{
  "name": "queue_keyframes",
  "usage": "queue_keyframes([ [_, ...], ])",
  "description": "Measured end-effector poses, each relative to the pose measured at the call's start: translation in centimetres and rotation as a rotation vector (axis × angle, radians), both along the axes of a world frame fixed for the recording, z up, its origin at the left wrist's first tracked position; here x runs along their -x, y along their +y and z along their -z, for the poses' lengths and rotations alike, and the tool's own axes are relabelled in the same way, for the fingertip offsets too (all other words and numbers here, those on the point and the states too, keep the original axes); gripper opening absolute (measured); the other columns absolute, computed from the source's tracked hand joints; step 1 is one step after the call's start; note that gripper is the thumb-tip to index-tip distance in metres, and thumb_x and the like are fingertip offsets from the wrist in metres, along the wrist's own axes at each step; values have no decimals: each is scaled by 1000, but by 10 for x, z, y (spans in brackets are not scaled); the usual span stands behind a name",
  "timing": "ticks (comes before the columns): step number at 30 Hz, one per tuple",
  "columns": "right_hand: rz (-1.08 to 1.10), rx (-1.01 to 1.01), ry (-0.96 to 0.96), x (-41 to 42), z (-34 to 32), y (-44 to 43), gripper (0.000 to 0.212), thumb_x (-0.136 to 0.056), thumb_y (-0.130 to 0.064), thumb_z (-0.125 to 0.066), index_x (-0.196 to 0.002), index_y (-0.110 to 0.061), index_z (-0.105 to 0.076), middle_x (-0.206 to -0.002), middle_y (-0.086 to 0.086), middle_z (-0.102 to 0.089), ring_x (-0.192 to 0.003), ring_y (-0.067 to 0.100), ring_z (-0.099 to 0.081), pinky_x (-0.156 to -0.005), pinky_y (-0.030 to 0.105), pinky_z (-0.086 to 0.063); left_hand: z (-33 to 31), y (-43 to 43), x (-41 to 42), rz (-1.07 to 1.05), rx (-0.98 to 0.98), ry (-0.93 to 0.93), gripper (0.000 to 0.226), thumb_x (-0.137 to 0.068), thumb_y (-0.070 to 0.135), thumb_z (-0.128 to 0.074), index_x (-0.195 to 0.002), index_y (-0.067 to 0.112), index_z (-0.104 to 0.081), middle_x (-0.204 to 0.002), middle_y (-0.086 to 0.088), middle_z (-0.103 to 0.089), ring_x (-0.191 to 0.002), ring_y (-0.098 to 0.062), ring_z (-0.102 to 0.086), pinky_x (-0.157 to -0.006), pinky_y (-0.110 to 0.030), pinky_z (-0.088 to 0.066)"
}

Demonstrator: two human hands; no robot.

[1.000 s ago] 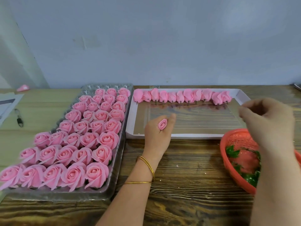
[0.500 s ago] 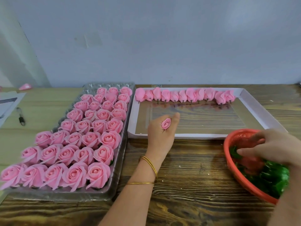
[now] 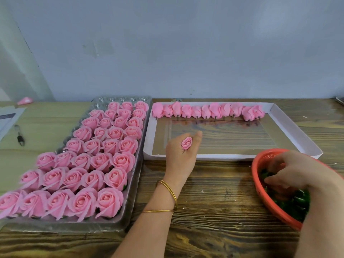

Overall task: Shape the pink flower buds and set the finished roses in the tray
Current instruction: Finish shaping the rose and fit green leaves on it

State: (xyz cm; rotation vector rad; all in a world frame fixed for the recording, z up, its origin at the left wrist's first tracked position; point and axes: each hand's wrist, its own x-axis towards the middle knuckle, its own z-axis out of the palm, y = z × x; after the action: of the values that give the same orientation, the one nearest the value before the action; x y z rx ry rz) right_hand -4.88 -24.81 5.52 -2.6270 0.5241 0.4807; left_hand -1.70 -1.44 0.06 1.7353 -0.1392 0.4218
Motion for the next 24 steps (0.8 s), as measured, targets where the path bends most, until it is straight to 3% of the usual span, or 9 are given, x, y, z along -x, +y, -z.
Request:
queue_keyframes([
  [5, 28, -47, 1, -2, 2, -2, 16, -76, -7, -80, -80, -16, -68, -50, 2, -67, -48, 17, -66, -47, 21, -44, -1, -1, 1, 3, -7, 5, 52, -96, 29, -56, -62, -9, -49, -60, -26, -48, -61, -37, -45, -58, -44, -37],
  [10, 74, -74, 12, 0, -1, -1, 18, -72, 0, -78, -83, -7, -66, -55, 12, -68, -53, 27, -69, -57, 33, -56, 0, 0, 1, 2, 6, 14, 52, -95, 29, -57, -61, -8, -48, -58, -26, -47, -61, -38, -44, -56, -42, -36],
  [14, 91, -66, -71, 0, -4, 1, 22, -70, -8, -83, -81, -14, -65, -48, 4, -65, -54, 21, -66, -48, 23, -46, 0, -1, 0, 8, -3, 19, 52, -95, 30, -57, -61, -8, -48, -59, -25, -47, -61, -38, -45, -57, -42, -36],
  [19, 98, -77, -137, 2, -7, 2, 21, -75, -17, -81, -77, -23, -60, -79, 9, -63, -73, 23, -61, -59, 29, -41, 0, -1, 0, 22, -18, 21, 49, -95, 31, -57, -60, -3, -50, -58, -22, -49, -59, -34, -46, -56, -40, -37],
  [24, 152, -66, -298, 2, -8, -2, 17, -74, -24, -81, -65, -15, -70, -62, 8, -68, -64, 24, -63, -57, 28, -44, 1, 0, -1, 17, -21, 17, 50, -95, 30, -58, -58, -3, -49, -56, -22, -48, -58, -34, -45, -55, -40, -37],
])
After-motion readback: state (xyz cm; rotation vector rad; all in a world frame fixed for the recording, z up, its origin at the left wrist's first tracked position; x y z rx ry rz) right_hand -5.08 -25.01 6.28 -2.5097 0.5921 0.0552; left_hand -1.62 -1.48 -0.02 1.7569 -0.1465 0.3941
